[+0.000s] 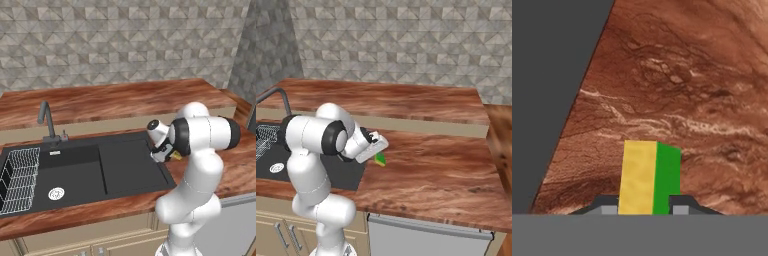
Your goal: Restock the sink supplies by placing the sponge and soap dispenser on the counter and next to the sink. Make sure the soap dispenser is upright.
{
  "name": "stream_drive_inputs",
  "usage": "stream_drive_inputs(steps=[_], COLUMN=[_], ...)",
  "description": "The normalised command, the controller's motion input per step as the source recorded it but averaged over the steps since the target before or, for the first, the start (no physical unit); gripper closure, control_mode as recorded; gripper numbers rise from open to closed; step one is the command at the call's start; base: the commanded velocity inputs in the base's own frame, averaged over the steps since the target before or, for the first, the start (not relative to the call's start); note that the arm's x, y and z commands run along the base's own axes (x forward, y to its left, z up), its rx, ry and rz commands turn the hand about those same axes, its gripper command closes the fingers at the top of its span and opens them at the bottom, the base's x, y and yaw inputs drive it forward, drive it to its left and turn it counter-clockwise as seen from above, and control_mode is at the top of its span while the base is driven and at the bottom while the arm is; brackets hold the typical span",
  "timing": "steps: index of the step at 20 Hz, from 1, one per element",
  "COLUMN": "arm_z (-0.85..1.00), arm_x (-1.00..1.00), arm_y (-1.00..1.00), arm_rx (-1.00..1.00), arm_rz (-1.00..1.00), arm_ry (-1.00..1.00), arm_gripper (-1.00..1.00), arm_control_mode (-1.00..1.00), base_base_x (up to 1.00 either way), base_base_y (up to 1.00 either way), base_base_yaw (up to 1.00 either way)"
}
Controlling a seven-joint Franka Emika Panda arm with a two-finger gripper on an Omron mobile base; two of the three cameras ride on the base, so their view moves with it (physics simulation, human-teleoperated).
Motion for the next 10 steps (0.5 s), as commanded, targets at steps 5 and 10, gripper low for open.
stream_drive_inputs(steps=[5,10], arm_z=[-0.01,0.09], arm_x=[-0.12,-0.26], arm_y=[0.72,0.52], arm_rx=[0.00,0.00], arm_rz=[-0.05,-0.06], arm_ry=[0.00,-0.01], arm_gripper=[-1.00,-1.00], arm_control_mode=[-1.00,-1.00], base_base_x=[0.00,0.00], base_base_y=[0.00,0.00], base_base_yaw=[0.00,0.00])
